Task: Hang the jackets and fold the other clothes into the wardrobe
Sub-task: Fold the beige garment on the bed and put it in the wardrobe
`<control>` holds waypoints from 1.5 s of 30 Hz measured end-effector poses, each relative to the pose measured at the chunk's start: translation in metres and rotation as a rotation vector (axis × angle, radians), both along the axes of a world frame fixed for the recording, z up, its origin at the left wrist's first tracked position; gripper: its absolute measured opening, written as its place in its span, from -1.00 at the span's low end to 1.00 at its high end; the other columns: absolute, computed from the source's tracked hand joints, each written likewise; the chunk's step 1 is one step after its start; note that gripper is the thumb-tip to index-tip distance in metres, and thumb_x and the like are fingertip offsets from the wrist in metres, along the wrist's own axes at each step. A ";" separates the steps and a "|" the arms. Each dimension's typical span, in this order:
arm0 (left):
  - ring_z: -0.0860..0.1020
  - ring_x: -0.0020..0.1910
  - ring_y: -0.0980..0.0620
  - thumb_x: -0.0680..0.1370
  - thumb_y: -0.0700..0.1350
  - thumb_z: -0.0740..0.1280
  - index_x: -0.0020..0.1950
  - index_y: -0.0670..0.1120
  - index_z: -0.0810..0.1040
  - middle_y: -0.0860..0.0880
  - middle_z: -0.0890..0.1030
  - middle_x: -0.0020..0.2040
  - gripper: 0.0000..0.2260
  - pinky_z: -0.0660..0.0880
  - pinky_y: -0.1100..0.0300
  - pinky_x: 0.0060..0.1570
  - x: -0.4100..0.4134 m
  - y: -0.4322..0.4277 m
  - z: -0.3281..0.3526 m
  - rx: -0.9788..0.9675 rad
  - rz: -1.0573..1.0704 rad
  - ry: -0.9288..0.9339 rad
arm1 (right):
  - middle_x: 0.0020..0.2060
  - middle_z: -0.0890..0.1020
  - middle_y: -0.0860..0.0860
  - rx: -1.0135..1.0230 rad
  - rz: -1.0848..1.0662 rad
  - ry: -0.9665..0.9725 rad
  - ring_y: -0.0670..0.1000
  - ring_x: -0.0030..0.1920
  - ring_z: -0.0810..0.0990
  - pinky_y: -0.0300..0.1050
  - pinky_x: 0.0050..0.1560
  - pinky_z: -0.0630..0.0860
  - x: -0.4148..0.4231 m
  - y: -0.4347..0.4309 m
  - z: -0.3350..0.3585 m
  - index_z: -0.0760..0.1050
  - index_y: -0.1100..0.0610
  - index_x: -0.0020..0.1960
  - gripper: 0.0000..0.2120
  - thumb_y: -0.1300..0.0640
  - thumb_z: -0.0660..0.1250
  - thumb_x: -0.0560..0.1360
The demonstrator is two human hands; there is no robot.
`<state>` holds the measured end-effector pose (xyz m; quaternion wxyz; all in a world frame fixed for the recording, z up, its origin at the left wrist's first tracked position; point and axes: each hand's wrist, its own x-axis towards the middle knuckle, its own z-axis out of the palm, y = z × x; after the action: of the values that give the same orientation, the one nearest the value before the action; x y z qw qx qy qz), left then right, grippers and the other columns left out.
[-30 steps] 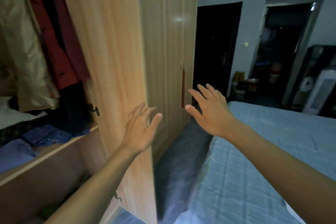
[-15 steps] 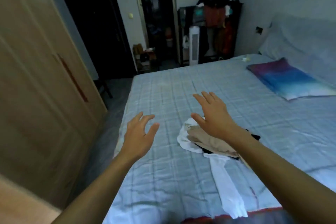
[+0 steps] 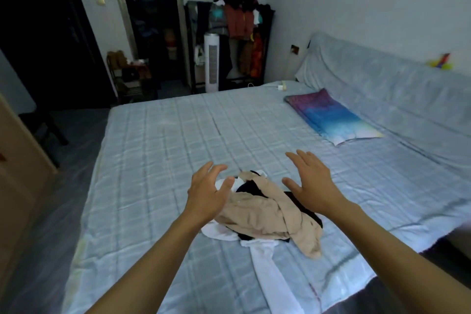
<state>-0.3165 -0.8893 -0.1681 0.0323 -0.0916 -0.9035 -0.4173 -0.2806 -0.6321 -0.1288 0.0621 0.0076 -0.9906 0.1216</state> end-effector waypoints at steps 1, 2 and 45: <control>0.16 0.55 -0.05 0.62 0.11 0.28 0.40 0.08 0.47 -0.07 0.29 0.55 -0.64 0.18 -0.05 0.48 -0.015 -0.003 -0.004 0.003 -0.004 -0.012 | 0.58 0.14 0.11 0.008 -0.007 -0.020 0.15 0.58 0.05 0.10 0.54 0.06 -0.011 -0.003 -0.004 0.10 0.03 0.58 -0.36 -0.13 0.23 0.60; 0.17 0.55 -0.05 0.62 0.11 0.28 0.40 0.08 0.47 -0.06 0.30 0.54 -0.64 0.18 -0.05 0.48 -0.030 -0.007 -0.009 0.001 -0.009 -0.021 | 0.58 0.13 0.10 0.018 -0.012 -0.041 0.15 0.58 0.05 0.09 0.54 0.06 -0.021 -0.006 -0.009 0.10 0.02 0.58 -0.36 -0.13 0.23 0.60; 0.59 0.06 -0.13 0.57 -0.17 0.29 -0.05 0.01 0.61 -0.10 0.65 0.04 -0.88 0.51 -0.01 0.07 -0.216 0.237 -0.287 -0.449 -0.136 -0.556 | 0.13 0.54 0.04 -0.456 -0.272 -0.612 0.09 0.12 0.54 0.07 0.16 0.49 -0.215 0.168 -0.372 0.38 0.08 0.34 -0.62 0.04 0.31 0.56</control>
<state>-0.5327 -0.6526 -0.4550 -0.2635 -0.0391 -0.9387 -0.2188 -0.4959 -0.4641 -0.5011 -0.2201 -0.1742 -0.9029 0.3254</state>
